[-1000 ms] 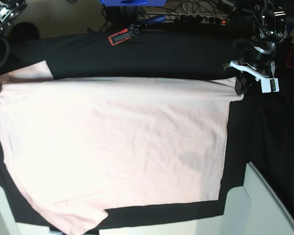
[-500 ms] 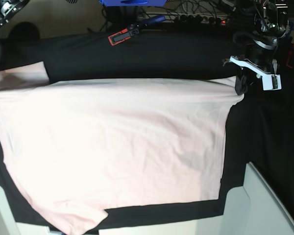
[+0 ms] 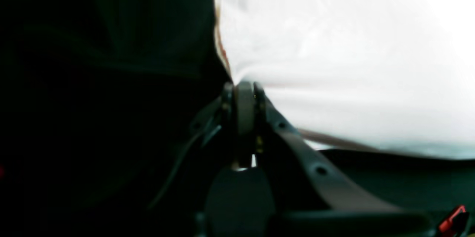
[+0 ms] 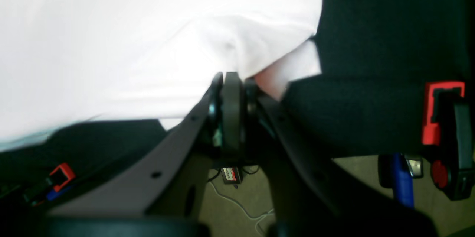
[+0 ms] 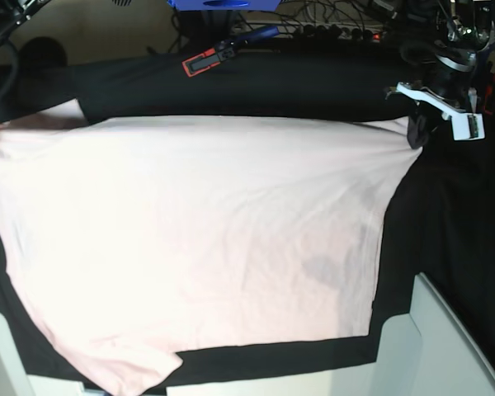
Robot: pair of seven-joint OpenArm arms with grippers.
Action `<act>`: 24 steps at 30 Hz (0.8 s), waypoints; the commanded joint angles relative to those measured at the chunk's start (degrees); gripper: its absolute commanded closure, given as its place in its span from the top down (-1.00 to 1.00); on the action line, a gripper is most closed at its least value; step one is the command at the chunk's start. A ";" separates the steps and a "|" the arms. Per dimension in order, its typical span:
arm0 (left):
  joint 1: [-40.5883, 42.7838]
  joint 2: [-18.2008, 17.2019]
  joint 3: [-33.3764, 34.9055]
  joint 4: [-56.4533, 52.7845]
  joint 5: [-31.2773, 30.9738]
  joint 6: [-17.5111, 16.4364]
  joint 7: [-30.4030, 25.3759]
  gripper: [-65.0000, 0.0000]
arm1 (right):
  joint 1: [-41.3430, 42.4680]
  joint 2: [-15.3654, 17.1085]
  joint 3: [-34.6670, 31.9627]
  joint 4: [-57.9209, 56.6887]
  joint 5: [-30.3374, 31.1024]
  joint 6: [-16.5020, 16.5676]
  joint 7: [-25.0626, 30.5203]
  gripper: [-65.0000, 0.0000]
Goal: Fold the T-shirt properly
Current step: 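Drag the held corners toward the hem with both grippers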
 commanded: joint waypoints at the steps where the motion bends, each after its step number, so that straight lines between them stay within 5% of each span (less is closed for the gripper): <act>1: 0.49 -0.74 -1.27 1.87 0.01 0.56 -1.79 -1.00 | 0.53 1.09 0.21 1.18 0.80 0.01 0.94 -0.99; 24: -6.81 -0.56 -0.04 1.34 0.01 0.82 -0.04 -1.00 | 7.21 1.44 -5.06 -0.40 0.80 0.01 1.03 -0.99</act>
